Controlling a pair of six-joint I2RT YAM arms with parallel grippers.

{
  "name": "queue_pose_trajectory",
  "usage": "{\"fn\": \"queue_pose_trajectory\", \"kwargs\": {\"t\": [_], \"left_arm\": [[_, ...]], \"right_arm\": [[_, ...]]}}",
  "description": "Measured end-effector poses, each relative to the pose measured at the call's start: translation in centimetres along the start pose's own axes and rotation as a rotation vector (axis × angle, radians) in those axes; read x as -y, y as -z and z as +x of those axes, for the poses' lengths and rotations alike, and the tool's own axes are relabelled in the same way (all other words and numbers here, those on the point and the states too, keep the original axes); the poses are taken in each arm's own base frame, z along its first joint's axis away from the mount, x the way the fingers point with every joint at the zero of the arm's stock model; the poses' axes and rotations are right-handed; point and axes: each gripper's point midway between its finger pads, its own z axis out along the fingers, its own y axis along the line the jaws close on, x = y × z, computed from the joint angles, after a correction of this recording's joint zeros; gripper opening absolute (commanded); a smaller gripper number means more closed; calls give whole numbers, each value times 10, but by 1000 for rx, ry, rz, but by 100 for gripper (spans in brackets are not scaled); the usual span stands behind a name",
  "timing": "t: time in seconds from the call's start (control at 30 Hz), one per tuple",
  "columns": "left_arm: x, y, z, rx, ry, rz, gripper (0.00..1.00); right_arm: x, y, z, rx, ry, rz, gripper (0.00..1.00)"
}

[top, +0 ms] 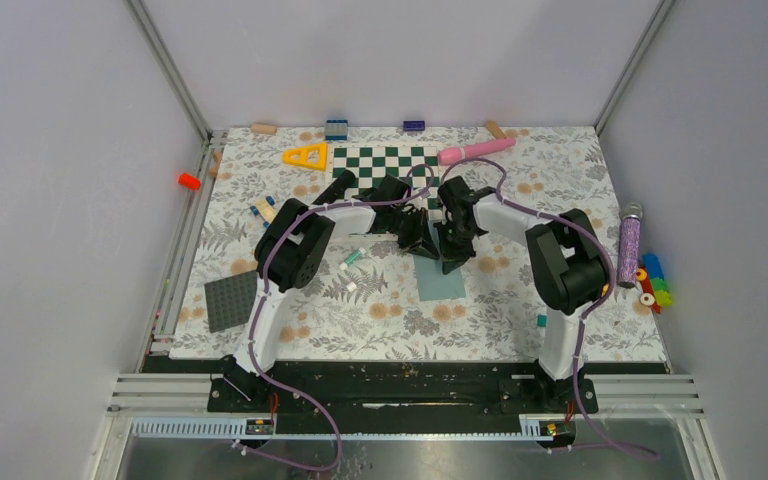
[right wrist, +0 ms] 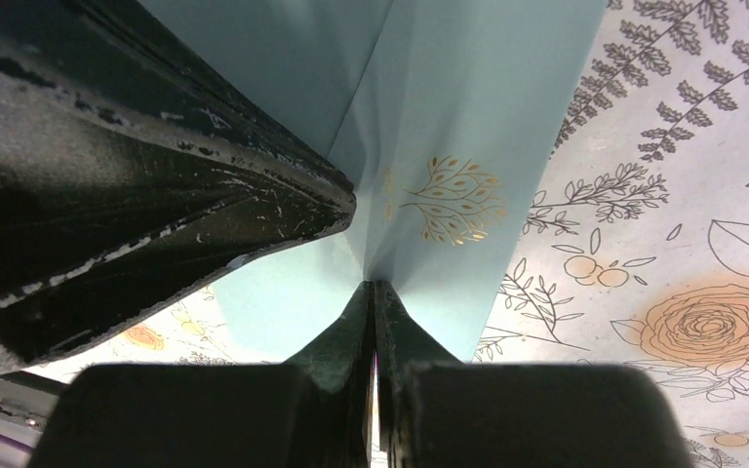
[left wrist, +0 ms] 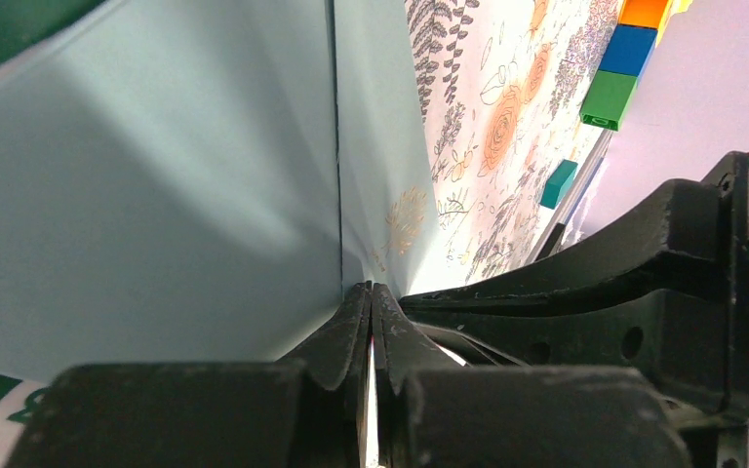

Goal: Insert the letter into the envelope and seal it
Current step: Seal the envelope flap on the envelope.

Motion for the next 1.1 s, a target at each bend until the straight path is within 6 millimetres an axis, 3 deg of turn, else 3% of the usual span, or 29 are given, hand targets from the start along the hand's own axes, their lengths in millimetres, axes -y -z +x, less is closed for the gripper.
{"fn": "queue_pose_trajectory", "kwargs": {"t": [0.13,0.4,0.77,1.1], "left_arm": [[0,0,0,0,0,0,0],[0,0,0,0,0,0,0],[0,0,0,0,0,0,0],[0,0,0,0,0,0,0]], "right_arm": [[2,0,-3,-26,-19,18,0],[7,-3,-41,49,-36,65,0],[4,-7,-69,93,-63,79,0],[9,-7,-77,123,-86,117,0]]}}
